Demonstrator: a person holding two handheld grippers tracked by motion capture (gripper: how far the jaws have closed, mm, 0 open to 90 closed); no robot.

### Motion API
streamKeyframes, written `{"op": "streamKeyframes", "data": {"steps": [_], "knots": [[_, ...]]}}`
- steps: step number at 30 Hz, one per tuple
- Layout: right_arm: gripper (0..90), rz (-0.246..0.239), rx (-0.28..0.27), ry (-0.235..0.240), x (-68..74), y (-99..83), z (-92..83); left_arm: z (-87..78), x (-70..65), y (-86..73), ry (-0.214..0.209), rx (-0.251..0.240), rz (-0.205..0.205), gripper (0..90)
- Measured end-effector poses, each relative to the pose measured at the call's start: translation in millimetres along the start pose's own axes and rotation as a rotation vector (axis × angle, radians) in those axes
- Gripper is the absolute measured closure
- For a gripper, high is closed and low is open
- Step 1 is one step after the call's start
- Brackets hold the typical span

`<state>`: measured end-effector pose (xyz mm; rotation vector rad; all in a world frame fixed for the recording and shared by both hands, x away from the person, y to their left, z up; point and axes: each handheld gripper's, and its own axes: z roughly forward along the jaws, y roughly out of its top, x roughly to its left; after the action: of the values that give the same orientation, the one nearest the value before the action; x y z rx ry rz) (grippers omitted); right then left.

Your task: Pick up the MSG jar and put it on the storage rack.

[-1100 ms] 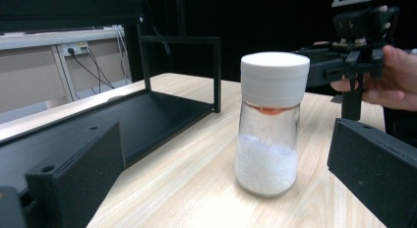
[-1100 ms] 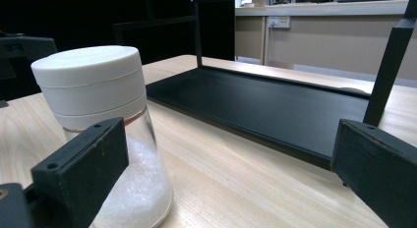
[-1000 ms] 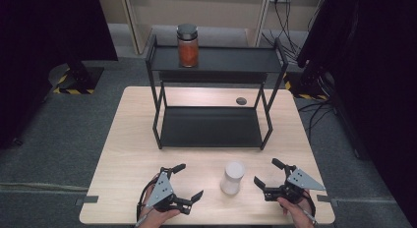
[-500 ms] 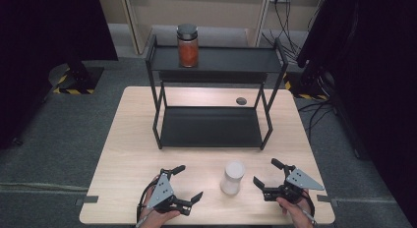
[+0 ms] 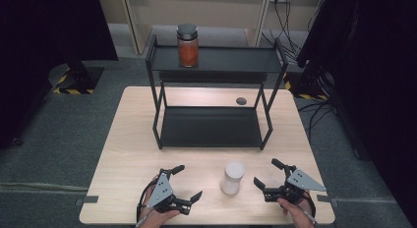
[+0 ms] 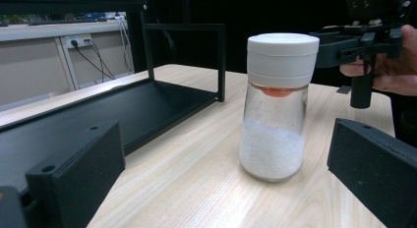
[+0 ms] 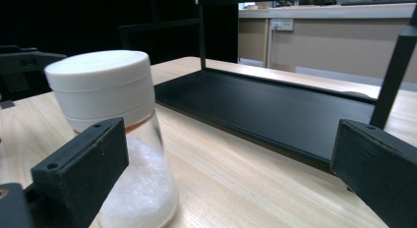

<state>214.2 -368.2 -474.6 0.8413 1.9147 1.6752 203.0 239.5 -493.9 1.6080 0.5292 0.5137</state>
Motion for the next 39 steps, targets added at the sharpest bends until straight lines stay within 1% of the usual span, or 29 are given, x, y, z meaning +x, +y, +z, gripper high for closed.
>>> {"op": "streamKeyframes", "data": {"steps": [9, 15, 17, 24, 33, 39], "knots": [[1.3, -0.03, 0.013, 0.063, 5.9, 4.3, 5.5, -0.9, -0.3, -0.7, 0.004, 0.005, 0.011, 0.3], [1.4, -0.044, 0.015, 0.094, 12.1, 6.9, 10.3, -1.3, -0.5, -1.2, 0.003, 0.009, 0.014, 0.3], [1.4, -0.053, 0.02, 0.1, 13.6, 7.5, 11.9, -1.3, -0.6, -1.3, 0.002, 0.007, 0.012, 0.3], [1.7, -0.055, 0.024, 0.119, 17.2, 9.0, 18.1, 0.2, -1.1, -2.4, 0.0, 0.015, 0.011, 0.3], [2.7, -0.069, 0.039, 0.151, 23.0, 12.7, 33.5, -0.1, -0.9, -3.2, 0.005, 0.014, 0.008, 0.3], [3.6, -0.076, 0.047, 0.163, 25.6, 13.8, 40.8, 0.1, -1.0, -3.5, 0.003, 0.012, 0.007, 0.3]]}}
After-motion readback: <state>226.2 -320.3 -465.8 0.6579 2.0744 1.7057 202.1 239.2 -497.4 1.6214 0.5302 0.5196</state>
